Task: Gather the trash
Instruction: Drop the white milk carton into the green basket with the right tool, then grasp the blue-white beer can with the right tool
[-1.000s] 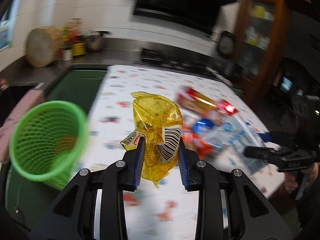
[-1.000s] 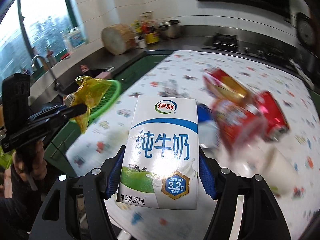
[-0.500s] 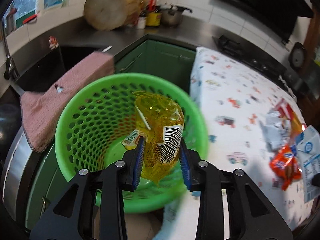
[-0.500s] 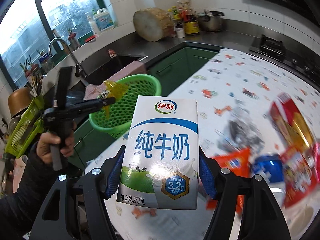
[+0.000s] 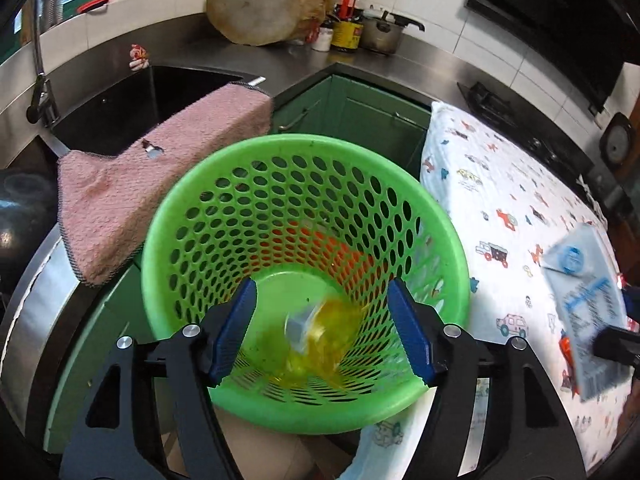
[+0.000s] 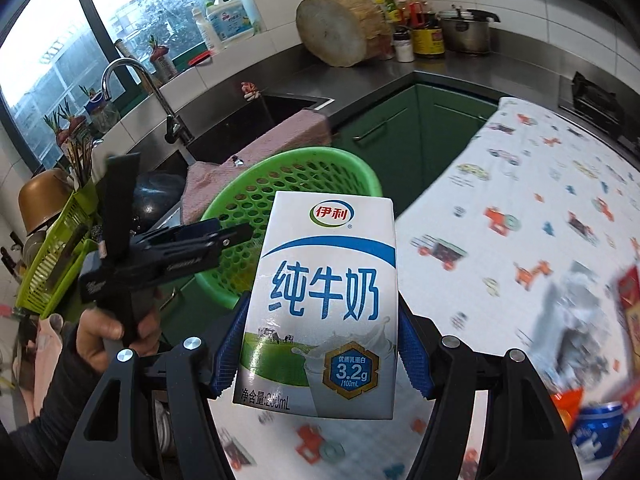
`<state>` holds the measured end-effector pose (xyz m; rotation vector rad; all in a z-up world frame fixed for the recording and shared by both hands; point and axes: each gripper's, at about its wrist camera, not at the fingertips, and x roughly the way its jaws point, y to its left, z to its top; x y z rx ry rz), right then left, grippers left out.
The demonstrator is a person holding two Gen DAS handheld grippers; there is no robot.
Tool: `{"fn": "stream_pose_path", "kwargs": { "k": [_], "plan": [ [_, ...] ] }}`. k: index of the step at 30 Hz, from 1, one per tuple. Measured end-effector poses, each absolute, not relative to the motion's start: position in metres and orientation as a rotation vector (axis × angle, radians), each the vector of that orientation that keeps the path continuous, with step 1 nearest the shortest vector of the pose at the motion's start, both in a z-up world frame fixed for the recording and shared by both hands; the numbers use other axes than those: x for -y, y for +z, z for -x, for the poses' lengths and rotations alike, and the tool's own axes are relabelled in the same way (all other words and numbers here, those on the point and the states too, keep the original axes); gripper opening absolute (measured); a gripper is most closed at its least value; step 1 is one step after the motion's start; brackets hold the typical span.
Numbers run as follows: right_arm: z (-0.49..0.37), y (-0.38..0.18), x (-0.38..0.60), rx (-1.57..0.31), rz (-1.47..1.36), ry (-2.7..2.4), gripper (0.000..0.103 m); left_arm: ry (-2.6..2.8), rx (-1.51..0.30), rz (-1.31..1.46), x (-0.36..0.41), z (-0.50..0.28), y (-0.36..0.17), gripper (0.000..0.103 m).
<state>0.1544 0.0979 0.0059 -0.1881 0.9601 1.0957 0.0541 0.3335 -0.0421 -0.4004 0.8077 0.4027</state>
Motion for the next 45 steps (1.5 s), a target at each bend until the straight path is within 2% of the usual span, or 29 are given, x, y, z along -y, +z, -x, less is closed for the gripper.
{"fn": "stream_pose_path", "kwargs": {
  "k": [17,22,24,33,45],
  "plan": [
    [-0.163,-0.035,-0.203,-1.019,0.250,1.118,0.065,0.473,-0.704,0.481,-0.341,0.012,-0.028,0.069],
    [-0.162,-0.031,-0.209,-1.010,0.206,1.135,0.077,0.485,-0.703,0.504,-0.343,0.019,-0.031,0.069],
    [-0.160,-0.026,-0.205,-1.000,0.201,1.140,0.077,0.485,-0.705,0.517,-0.343,0.020,-0.032,0.069],
    [-0.145,0.003,-0.144,-0.918,0.210,1.086,0.081,0.452,-0.693,0.487,-0.319,0.016,-0.023,0.069],
    [-0.148,0.016,0.023,-0.857,0.164,0.870,0.082,0.318,-0.687,0.430,-0.247,-0.003,-0.006,0.069]
  ]
}}
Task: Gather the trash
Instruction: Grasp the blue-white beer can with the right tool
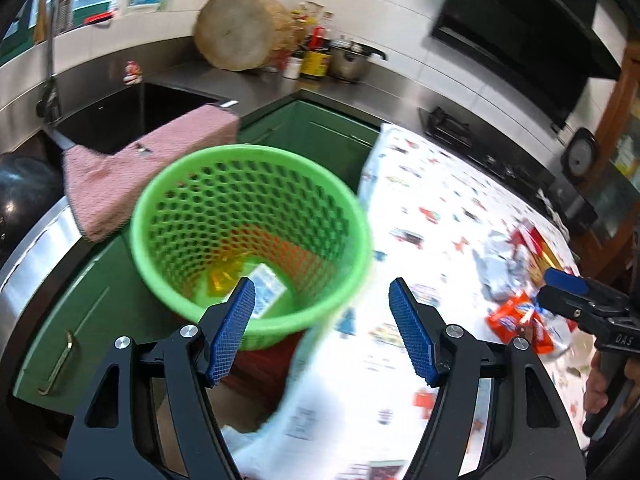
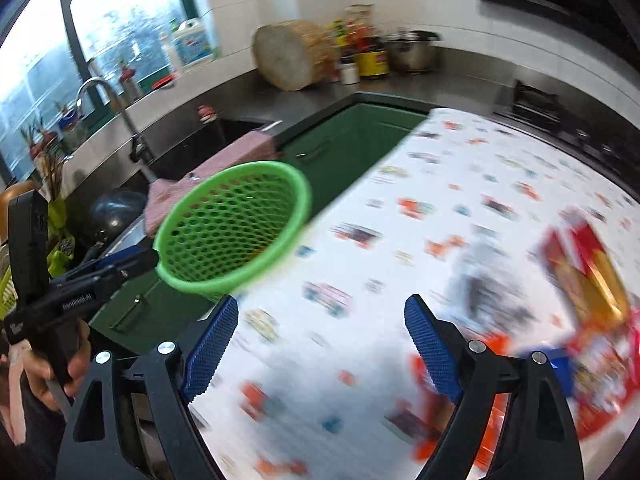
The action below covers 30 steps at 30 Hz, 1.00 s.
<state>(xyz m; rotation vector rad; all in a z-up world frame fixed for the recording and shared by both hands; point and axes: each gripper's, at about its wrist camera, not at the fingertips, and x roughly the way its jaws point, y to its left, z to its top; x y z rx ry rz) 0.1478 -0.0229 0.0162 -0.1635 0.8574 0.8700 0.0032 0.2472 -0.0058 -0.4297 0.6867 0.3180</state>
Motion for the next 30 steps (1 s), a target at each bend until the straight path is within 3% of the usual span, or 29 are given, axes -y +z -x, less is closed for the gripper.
{"fn": "stream_pose_path", "kwargs": {
  "k": [12,18,30],
  "plan": [
    [-0.177,0.001,0.144,-0.927,0.172,0.668,0.082,0.176,-0.735,0.382,-0.168,-0.039,-0.002,0.069],
    [-0.179,-0.021,0.152,-0.978,0.210,0.664,0.075,0.138,-0.772,0.380,-0.143,-0.053,-0.006,0.069],
    [-0.184,-0.045,0.129,-1.010,0.331,0.619,0.074,0.108,-0.808,0.387,-0.134,-0.064,-0.015,0.069]
  ]
}}
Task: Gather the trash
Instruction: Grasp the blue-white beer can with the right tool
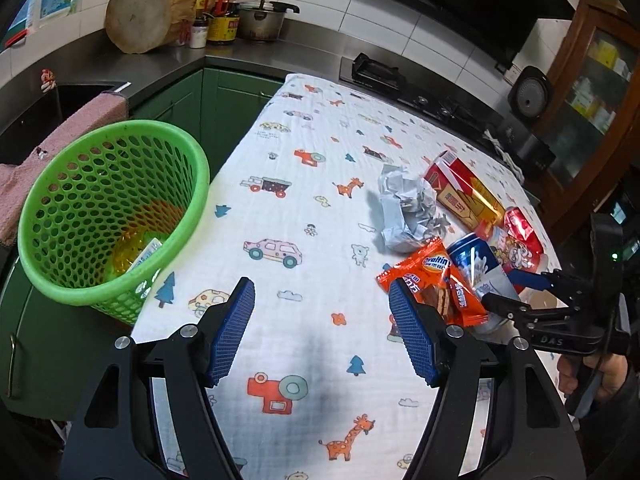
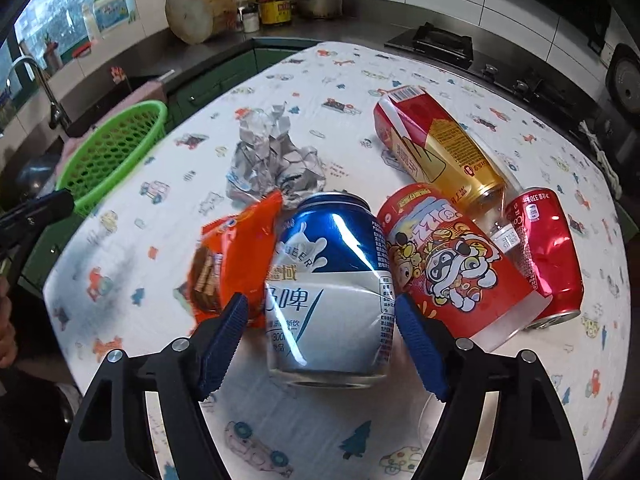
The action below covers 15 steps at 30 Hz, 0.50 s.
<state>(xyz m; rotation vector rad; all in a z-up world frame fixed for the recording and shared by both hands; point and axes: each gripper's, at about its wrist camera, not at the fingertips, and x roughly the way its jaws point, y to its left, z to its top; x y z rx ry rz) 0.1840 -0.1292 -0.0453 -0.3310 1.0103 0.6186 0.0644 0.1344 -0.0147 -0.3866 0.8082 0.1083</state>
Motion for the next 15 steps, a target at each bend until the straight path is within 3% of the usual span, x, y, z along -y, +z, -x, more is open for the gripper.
{"fn": "stream_pose_path", "kwargs": {
  "k": [15],
  "plan": [
    [-0.195,-0.056,0.112,-1.008,0.402,0.580,0.080,0.092,-0.831,0.422,-0.138,-0.071,-0.025,0.069]
  ]
}}
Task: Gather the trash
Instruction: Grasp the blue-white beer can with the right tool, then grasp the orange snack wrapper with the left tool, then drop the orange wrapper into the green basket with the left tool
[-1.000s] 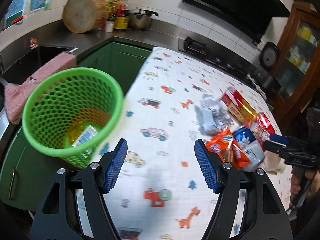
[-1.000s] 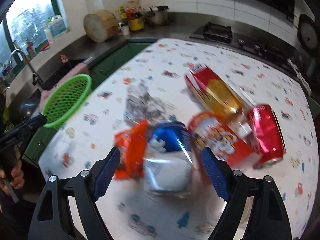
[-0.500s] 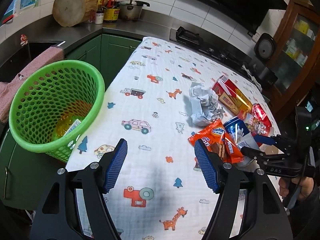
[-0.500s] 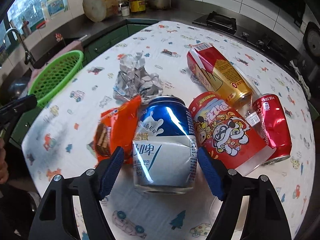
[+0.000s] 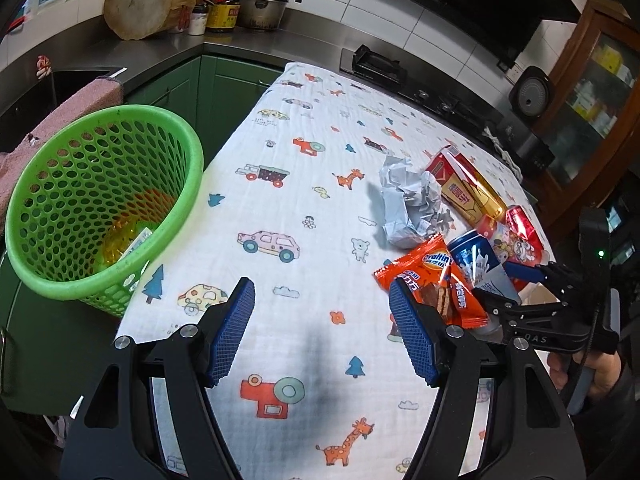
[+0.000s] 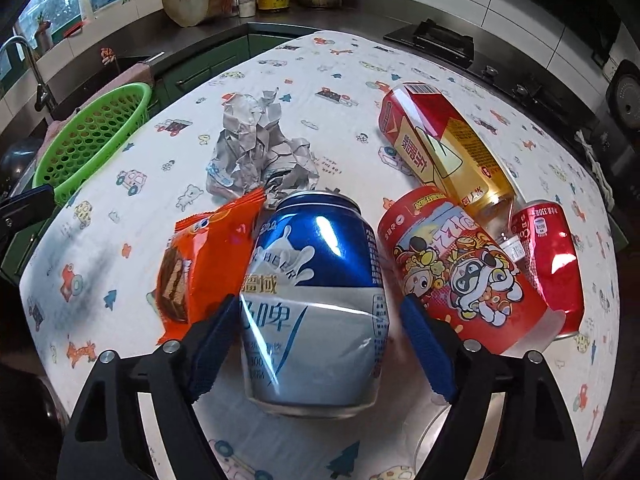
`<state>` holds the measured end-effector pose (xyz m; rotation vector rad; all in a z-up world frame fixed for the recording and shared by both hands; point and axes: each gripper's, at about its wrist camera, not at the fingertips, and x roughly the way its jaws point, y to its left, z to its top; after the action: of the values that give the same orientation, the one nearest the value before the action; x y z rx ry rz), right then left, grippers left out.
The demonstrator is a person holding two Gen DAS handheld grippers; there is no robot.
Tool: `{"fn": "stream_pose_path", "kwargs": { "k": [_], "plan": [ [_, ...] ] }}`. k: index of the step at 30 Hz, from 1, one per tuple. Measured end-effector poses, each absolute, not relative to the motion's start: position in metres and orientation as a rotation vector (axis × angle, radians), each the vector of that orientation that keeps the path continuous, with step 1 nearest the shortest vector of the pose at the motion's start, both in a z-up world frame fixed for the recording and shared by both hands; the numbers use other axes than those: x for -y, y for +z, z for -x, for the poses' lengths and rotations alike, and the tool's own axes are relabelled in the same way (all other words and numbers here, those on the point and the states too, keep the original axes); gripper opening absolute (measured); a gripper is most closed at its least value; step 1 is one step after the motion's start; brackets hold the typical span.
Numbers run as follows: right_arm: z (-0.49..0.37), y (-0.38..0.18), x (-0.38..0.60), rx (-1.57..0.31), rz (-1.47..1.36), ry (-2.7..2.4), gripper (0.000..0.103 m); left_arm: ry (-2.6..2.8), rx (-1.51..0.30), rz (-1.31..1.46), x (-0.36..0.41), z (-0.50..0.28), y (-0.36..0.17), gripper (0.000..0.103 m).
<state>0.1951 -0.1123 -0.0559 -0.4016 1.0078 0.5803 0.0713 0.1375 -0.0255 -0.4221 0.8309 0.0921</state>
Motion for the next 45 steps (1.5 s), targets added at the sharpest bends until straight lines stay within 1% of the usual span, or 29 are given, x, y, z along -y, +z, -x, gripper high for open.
{"fn": "stream_pose_path", "kwargs": {
  "k": [3,5,7,16,21,22,23,24,32,40,43,44,45],
  "plan": [
    [-0.194,-0.059,0.109,-1.007,0.431,0.564,0.080,0.088,-0.836,0.431,-0.137,-0.073,-0.027,0.069],
    [-0.192,-0.060,0.108,-1.005,0.447,0.560,0.077,0.084,-0.840,0.434,-0.136,-0.074,-0.028,0.069],
    [-0.189,-0.060,0.108,-1.002,0.459,0.563,0.071,0.081,-0.842,0.435,-0.135,-0.075,-0.028,0.069],
    [-0.182,-0.058,0.116,-1.016,0.395,0.603,0.071,0.058,-0.861,0.453,-0.126,-0.081,-0.029,0.069],
    [-0.172,-0.052,0.131,-1.006,0.341,0.620,0.071,0.031,-0.883,0.453,-0.108,-0.089,-0.029,0.069],
    [-0.170,-0.051,0.136,-1.008,0.322,0.628,0.071,0.026,-0.893,0.457,-0.104,-0.091,-0.030,0.074],
    [-0.168,-0.050,0.139,-1.009,0.311,0.633,0.071,0.023,-0.902,0.465,-0.099,-0.095,-0.031,0.081],
    [-0.166,-0.050,0.144,-1.010,0.296,0.639,0.071,0.023,-0.906,0.471,-0.094,-0.097,-0.032,0.082],
    [-0.151,-0.043,0.165,-0.985,0.255,0.660,0.071,0.001,-0.991,0.560,-0.063,-0.133,-0.054,0.082],
    [-0.142,-0.040,0.181,-0.971,0.232,0.681,0.071,0.051,-1.048,0.585,-0.048,-0.158,-0.072,0.082],
    [-0.141,-0.040,0.182,-0.971,0.229,0.686,0.071,0.063,-1.061,0.595,-0.045,-0.163,-0.078,0.078],
    [-0.140,-0.040,0.182,-0.971,0.229,0.687,0.071,0.062,-1.064,0.601,-0.044,-0.165,-0.080,0.072],
    [-0.140,-0.040,0.182,-0.971,0.229,0.687,0.071,0.058,-1.066,0.604,-0.046,-0.165,-0.081,0.070]
  ]
}}
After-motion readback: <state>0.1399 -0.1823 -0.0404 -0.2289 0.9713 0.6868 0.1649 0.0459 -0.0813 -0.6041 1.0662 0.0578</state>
